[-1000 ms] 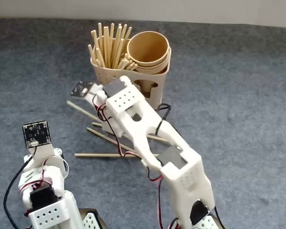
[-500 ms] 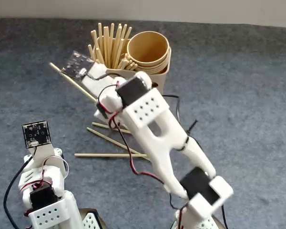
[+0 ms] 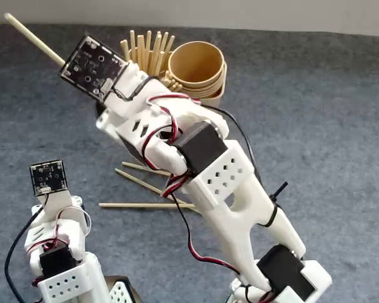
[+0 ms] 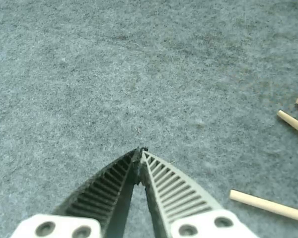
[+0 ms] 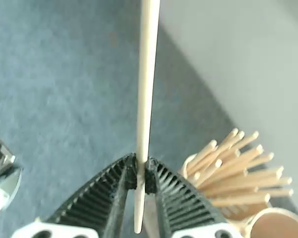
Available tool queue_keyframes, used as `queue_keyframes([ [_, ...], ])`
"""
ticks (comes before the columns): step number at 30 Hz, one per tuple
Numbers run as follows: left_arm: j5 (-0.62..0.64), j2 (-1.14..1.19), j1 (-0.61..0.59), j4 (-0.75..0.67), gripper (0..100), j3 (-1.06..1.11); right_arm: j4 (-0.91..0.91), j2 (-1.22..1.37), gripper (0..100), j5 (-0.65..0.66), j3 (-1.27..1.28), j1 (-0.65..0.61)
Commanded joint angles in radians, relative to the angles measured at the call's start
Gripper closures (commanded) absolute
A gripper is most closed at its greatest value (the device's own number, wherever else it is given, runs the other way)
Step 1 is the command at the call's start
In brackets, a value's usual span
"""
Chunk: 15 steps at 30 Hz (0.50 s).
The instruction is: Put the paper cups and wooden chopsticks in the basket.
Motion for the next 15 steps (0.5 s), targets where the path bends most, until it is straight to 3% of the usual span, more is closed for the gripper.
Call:
queue_keyframes([
  [1,-0.005,-0.001,-0.01,0.002,98,0.021,-0.208,-0.053,99.2,-0.006,-0.005,0.041],
  [8,-0.005,-0.001,-0.01,0.002,98,0.021,-0.375,0.013,99.2,-0.006,-0.007,0.145],
  [15,-0.005,-0.001,-0.01,0.002,98,0.021,-0.395,0.12,99.2,-0.006,-0.007,0.196],
])
